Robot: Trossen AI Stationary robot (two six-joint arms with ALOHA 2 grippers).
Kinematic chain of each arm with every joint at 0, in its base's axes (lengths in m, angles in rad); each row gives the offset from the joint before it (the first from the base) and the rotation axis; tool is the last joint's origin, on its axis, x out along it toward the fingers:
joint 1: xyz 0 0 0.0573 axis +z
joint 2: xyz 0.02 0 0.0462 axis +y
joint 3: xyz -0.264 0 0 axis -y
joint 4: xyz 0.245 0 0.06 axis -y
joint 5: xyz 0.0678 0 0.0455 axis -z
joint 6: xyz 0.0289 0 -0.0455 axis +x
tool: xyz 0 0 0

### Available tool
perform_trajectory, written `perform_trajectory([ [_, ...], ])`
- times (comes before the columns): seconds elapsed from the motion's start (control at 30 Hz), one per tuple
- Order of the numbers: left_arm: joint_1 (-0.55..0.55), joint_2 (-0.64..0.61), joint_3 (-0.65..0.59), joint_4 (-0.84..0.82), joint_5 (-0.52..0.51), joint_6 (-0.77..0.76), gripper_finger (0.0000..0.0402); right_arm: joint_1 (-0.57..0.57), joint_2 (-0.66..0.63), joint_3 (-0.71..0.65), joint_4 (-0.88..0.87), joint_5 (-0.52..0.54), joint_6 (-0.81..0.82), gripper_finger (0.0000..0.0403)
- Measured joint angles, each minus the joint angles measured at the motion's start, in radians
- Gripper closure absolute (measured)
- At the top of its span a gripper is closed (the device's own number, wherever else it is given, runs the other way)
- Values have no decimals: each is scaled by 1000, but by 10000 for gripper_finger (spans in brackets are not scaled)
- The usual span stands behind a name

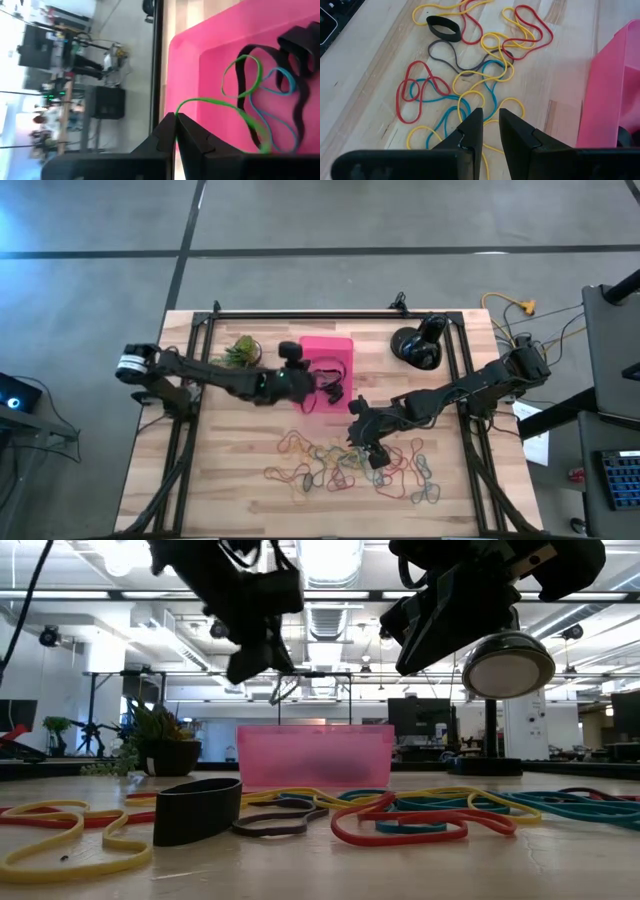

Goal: Pick and place rubber bands into bin
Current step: Put the green rubber bands into the pink bin, then put the yellow rubber bands into the pink bin

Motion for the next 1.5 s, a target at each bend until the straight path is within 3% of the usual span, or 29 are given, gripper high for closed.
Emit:
perform_trajectory([
  [0.37,219,0,1,53,415,20,401,0,0,0,0,0,0,346],
  [0.57,282,0,-4,63,556,-6,401,0,0,0,1,0,0,346],
  [0.97,289,0,-6,69,644,-35,401,0,0,0,2,0,0,346],
  [1.1,289,0,-6,69,665,-27,383,0,0,0,2,0,0,346],
  [1.3,289,0,-6,69,656,-24,334,0,0,0,2,0,0,346],
  [1.5,287,-1,-4,51,565,-39,316,0,0,0,1,0,16,346],
])
